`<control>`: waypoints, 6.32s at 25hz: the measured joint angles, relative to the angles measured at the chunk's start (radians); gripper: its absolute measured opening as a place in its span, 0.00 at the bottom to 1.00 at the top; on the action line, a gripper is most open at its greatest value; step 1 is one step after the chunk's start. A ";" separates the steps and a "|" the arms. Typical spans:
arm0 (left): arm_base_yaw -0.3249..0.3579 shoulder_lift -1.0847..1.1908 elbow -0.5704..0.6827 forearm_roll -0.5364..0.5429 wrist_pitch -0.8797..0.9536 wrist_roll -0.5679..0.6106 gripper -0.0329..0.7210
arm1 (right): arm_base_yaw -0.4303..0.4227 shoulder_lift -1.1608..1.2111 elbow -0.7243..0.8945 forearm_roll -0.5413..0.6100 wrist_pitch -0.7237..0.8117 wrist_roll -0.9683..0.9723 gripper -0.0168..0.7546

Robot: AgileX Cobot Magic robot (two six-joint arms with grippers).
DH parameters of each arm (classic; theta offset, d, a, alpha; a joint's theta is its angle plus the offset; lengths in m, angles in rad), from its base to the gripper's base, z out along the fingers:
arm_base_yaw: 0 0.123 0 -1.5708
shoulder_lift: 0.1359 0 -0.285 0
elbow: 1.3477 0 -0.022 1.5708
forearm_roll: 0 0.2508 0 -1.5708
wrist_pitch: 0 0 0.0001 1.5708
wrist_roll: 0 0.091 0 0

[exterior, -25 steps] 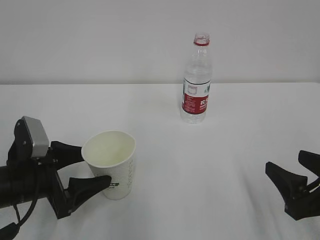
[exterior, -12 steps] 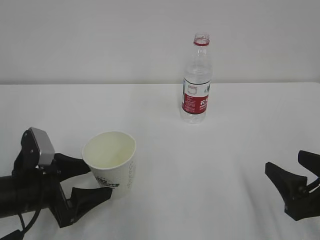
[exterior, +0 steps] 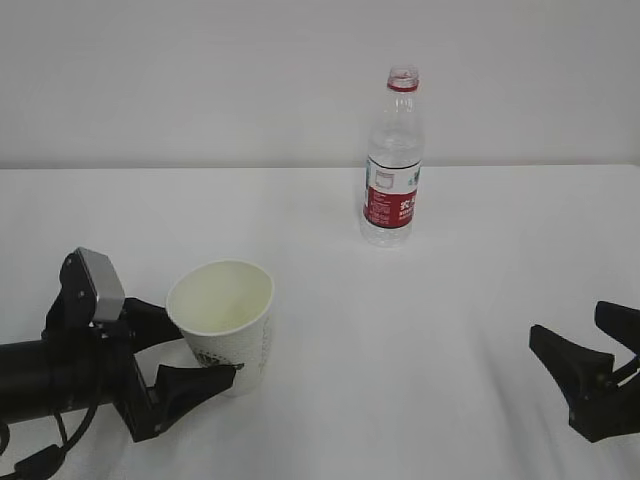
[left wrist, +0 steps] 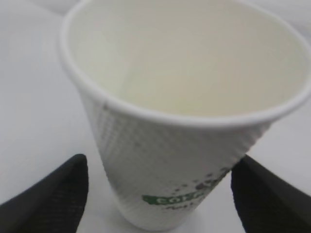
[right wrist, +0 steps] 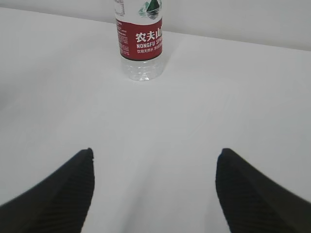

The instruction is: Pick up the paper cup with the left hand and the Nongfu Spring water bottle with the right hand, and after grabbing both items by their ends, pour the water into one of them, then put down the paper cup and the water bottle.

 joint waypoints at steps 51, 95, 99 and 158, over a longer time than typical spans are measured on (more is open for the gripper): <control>-0.082 0.002 -0.141 0.079 0.050 0.000 0.82 | 0.000 0.000 0.000 -0.002 -0.002 0.000 0.78; 0.011 -0.248 -0.057 0.041 0.166 -0.137 0.76 | 0.000 0.000 0.000 0.001 -0.002 0.000 0.78; 0.011 -0.314 -0.025 0.041 0.180 -0.138 0.76 | 0.000 0.000 0.000 0.001 -0.002 0.000 0.78; 0.011 -0.460 0.093 0.016 0.181 -0.167 0.76 | 0.000 0.357 -0.470 -0.211 -0.002 0.030 0.79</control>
